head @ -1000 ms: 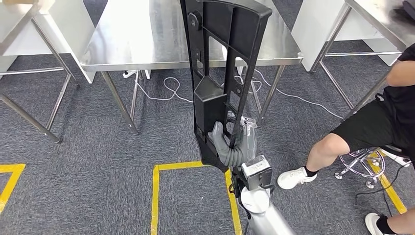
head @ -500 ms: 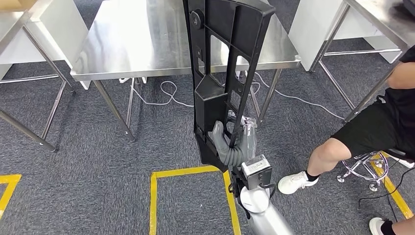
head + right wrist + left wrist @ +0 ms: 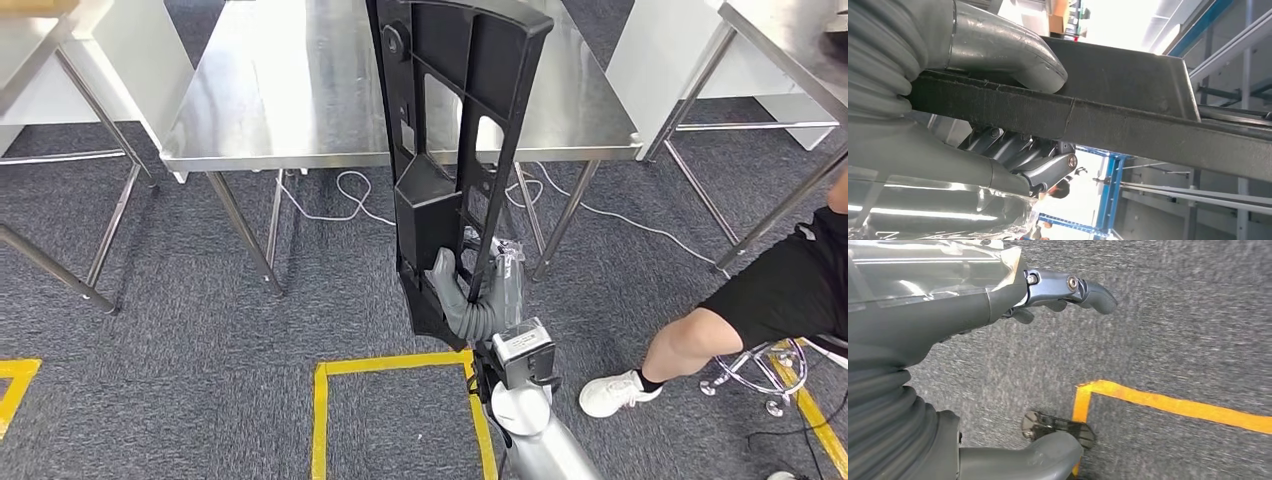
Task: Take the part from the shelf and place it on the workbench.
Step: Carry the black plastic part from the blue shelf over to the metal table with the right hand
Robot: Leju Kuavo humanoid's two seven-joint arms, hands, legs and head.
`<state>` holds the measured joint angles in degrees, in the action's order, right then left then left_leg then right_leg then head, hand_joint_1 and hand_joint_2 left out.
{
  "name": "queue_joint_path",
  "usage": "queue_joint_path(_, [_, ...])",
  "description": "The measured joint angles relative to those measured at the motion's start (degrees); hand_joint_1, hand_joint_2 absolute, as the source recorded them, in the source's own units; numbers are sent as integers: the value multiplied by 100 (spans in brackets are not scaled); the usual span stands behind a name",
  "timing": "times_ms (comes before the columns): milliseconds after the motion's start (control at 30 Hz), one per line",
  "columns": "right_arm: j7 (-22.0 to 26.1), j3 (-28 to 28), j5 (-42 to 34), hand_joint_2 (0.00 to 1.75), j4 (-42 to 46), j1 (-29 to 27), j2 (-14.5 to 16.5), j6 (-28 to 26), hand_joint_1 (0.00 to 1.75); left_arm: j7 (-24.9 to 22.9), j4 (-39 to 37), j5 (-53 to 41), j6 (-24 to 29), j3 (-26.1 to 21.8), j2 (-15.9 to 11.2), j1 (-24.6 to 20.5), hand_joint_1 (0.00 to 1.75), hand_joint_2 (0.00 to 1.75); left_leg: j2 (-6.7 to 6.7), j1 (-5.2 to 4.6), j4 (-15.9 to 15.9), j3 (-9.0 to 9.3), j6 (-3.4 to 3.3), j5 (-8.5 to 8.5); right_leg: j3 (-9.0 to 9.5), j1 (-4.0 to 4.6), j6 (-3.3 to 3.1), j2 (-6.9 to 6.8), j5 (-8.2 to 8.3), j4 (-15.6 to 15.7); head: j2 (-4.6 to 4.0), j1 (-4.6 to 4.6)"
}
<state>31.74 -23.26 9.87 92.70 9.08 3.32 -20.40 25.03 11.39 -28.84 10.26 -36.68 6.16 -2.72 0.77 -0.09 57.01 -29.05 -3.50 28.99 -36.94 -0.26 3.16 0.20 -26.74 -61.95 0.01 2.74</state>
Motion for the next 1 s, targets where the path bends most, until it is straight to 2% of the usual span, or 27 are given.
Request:
queue_joint_path(33, [-2,-1,2,175,-2,2,0,1,175,1,0,-1,-1,0,4,-4,0,175,8,-7,0,38,29,49,85,18,-61,-12,103,265,0,2])
queue_joint_path(100, [-6,2,5,175,-3,5,0,1,175,2,-1,-1,-1,0,11,-8,0,175,10,-23,19,88,100,105,148,50,-229,-26,134,434,0,1])
queue_joint_path(133, [-9,4,8,175,-2,6,3,1,175,3,-1,-3,-2,0,14,-9,0,175,5,-25,44,104,130,111,203,31,-294,-21,130,452,1,-1])
queue_joint_path(200, [-11,10,21,175,3,10,19,3,175,5,-1,-9,-3,0,8,-9,0,175,-16,-16,232,96,184,185,353,-41,-374,-15,162,522,1,-8])
queue_joint_path(233, [-13,13,27,175,4,21,33,4,175,6,0,-16,-6,1,5,-16,0,175,-26,-1,451,-4,220,285,445,-64,-405,-14,145,545,1,-14])
queue_joint_path(267, [-13,16,33,175,6,33,47,7,175,7,1,-21,-8,1,3,-21,0,175,-34,23,773,-189,260,426,503,-70,-430,-17,120,560,1,-19])
queue_joint_path(333, [-16,19,40,175,6,36,64,12,175,6,0,-27,-12,2,2,-19,0,175,-41,70,1486,-687,335,700,552,-71,-449,-11,52,565,1,-28])
queue_joint_path(367, [-20,19,44,175,6,26,67,15,175,6,0,-26,-12,1,0,-12,0,175,-45,93,1676,-889,363,740,585,-74,-442,-3,13,564,1,-29])
queue_joint_path(400, [-23,20,47,175,6,18,69,18,175,6,0,-25,-12,1,-4,-5,0,175,-51,111,1671,-999,383,666,632,-78,-428,6,-31,563,1,-28])
queue_joint_path(433, [-27,20,50,175,6,16,71,24,175,6,0,-25,-12,0,-8,-1,0,175,-57,126,1472,-1008,394,473,696,-85,-410,14,-79,563,1,-30])
queue_joint_path(500, [-31,22,62,175,3,26,81,42,175,6,-3,-25,-13,0,-14,6,0,175,-73,136,731,-853,385,-108,824,-90,-355,21,-193,560,0,-29])
queue_joint_path(533, [-32,24,68,175,-1,35,86,51,175,5,-5,-25,-14,0,-16,6,0,175,-81,129,429,-781,355,-272,873,-83,-319,24,-246,562,1,-30])
queue_joint_path(567, [-36,24,75,175,-4,45,91,60,175,3,-8,-25,-15,0,-15,7,0,175,-86,113,239,-740,317,-355,892,-74,-278,25,-294,581,1,-31])
queue_joint_path(667, [-48,25,89,175,-9,71,99,76,175,-5,-8,-25,-16,0,-8,5,0,175,-68,75,103,-629,146,-332,981,-41,-134,29,-327,530,2,-23])
queue_joint_path(700, [-47,27,93,175,-10,83,102,79,175,-6,-7,-25,-16,0,-4,3,0,175,-61,73,73,-546,87,-341,986,-37,-101,28,-355,424,2,-18])
queue_joint_path(733, [-47,28,97,175,-10,102,104,80,175,-7,-7,-25,-16,0,-3,-3,0,175,-57,70,62,-459,38,-331,904,-40,-100,27,-423,241,2,-11])
queue_joint_path(767, [-48,29,99,175,-11,118,103,80,175,-7,-6,-26,-16,0,-4,-10,0,175,-51,69,53,-390,5,-310,733,-45,-110,24,-523,-57,2,-9])
queue_joint_path(833, [-48,30,101,175,-14,133,99,80,175,-7,-5,-28,-16,-1,-9,-18,0,175,-37,55,54,-311,-23,-225,231,-45,-140,23,-757,-783,2,-3])
queue_joint_path(867, [-48,31,100,175,-17,131,95,82,175,-7,-5,-29,-16,-2,-9,-16,0,175,-28,46,55,-261,-26,-173,3,-42,-130,23,-845,-1014,2,-3])
queue_joint_path(900, [-49,32,99,175,-21,129,90,86,175,-7,-6,-29,-16,-2,-7,-12,0,175,-16,35,55,-195,-26,-114,-143,-37,-117,22,-870,-1069,2,-2])
queue_joint_path(933, [-49,33,99,175,-25,129,87,90,175,-7,-6,-29,-16,-2,-3,-7,0,175,-4,22,55,-110,-23,-48,-188,-31,-95,22,-789,-915,2,-2])
queue_joint_path(967, [-49,33,99,175,-27,131,86,94,175,-5,-7,-30,-16,-2,3,-4,0,175,5,9,53,-13,-17,26,-153,-18,-76,21,-589,-584,2,-1])
queue_joint_path(1000, [-49,33,99,175,-32,132,85,98,175,-4,-11,-28,-17,-3,13,0,0,175,15,0,51,65,-9,101,-89,0,-62,14,-271,-219,2,-2])
